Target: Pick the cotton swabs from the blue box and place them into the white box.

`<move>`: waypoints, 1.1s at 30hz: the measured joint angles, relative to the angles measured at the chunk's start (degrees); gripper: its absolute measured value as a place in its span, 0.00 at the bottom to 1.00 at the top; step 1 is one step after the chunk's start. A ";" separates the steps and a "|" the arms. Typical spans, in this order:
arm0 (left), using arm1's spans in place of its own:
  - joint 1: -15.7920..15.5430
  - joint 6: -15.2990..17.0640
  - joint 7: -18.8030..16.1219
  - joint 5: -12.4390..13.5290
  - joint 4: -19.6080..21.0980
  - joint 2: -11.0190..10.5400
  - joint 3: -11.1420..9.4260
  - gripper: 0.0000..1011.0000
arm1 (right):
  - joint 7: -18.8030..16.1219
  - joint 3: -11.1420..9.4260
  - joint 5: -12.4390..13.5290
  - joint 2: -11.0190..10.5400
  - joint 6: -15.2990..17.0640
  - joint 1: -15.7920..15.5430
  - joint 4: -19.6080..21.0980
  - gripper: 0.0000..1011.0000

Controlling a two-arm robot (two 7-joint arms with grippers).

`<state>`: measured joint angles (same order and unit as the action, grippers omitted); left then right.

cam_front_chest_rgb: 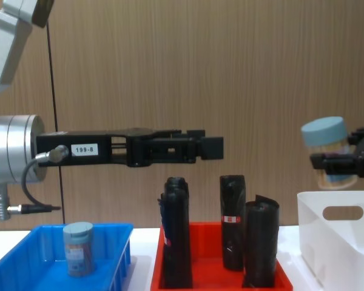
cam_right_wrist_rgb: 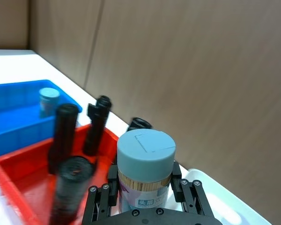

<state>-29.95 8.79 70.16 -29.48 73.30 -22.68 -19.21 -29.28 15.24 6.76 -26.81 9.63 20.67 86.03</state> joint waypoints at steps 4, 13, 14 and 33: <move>0.00 0.00 0.00 0.00 0.00 0.00 0.00 0.99 | 0.61 -0.35 0.37 0.30 0.25 1.20 -2.99 0.64; 0.00 0.00 0.00 0.00 0.00 0.00 0.00 0.99 | 1.69 -0.56 1.11 1.53 0.76 4.19 -11.26 0.64; 0.00 0.00 0.00 0.00 0.00 0.00 0.00 0.99 | 1.75 -0.56 1.14 1.64 0.77 4.50 -11.96 0.64; 0.00 0.00 0.00 0.00 0.00 0.00 0.00 0.99 | 2.77 -0.11 1.47 3.59 0.29 8.39 -24.32 0.99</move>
<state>-29.95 8.79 70.16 -29.48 73.31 -22.68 -19.21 -26.52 15.13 8.23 -23.22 9.92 29.06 61.71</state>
